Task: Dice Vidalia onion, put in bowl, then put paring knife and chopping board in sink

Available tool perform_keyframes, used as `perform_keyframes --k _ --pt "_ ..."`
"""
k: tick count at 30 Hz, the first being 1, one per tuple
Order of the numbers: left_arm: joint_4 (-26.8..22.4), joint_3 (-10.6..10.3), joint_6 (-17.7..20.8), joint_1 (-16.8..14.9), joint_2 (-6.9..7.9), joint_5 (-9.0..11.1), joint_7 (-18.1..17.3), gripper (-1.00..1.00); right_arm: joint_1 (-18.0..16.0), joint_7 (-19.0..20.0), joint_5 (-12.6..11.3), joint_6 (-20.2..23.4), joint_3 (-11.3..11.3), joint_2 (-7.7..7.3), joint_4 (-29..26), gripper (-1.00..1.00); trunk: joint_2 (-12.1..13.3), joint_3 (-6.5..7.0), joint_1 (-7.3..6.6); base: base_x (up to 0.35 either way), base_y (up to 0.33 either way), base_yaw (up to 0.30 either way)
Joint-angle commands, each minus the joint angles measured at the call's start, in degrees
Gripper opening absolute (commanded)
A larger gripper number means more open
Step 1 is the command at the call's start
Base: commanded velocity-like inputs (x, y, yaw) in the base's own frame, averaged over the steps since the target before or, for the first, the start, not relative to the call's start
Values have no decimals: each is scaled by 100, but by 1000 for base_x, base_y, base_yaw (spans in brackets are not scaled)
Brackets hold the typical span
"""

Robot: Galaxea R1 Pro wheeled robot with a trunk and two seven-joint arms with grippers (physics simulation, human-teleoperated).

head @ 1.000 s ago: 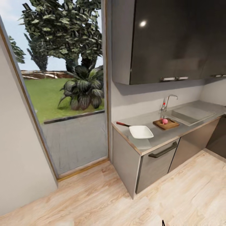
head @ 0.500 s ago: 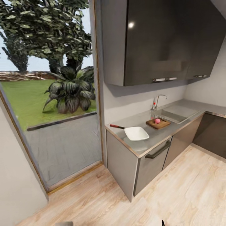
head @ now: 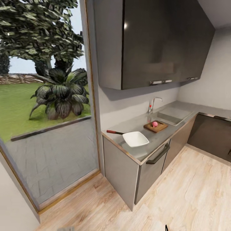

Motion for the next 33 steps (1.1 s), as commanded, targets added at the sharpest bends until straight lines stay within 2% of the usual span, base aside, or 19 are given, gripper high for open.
perform_keyframes --k 1,6,13,20,24,26,27,28,29,31,33 --pt "21 -50 -32 -8 -3 34 11 100 -4 -27 9 -17 9 0 6 100 -6 -4 4 78 25 -26" --pt "21 -50 -32 -10 -3 34 11 100 -4 -27 14 -16 9 6 6 100 -6 -3 4 27 9 -9" --pt "21 -50 -32 -10 -11 34 11 100 -4 -25 15 -7 9 -58 30 100 -6 -3 4 2 1 -1" --pt "21 -50 -27 -12 -11 34 28 100 -4 -27 15 -6 9 -41 28 100 -6 -3 4 0 0 0" --pt "21 -50 5 -9 -13 34 21 100 -4 -250 15 69 -31 -55 -83 100 -6 -3 4 0 0 0" --pt "21 -50 33 -8 -26 34 24 100 -7 -563 15 255 -37 -81 -232 100 -6 -3 4 0 0 0" --pt "21 -50 65 -13 -40 34 30 100 -16 -1207 11 928 -41 -133 -921 100 -6 -3 4 0 0 0" --pt "21 -50 82 -11 -42 34 29 100 -18 -1397 9 1329 -42 -145 -1353 100 -6 -3 4 0 0 0" --pt "21 -50 93 -10 -43 34 29 100 -19 -1467 11 1555 -42 -149 -1597 100 -6 -3 4 0 0 0" --pt "21 -50 133 -9 -47 34 29 100 -20 -1641 11 2505 -43 -159 -2592 100 -6 -3 4 0 0 0" --pt "21 -50 149 -10 -50 34 25 100 -21 -1688 13 2957 -43 -162 -3070 100 -6 -3 4 0 0 0"
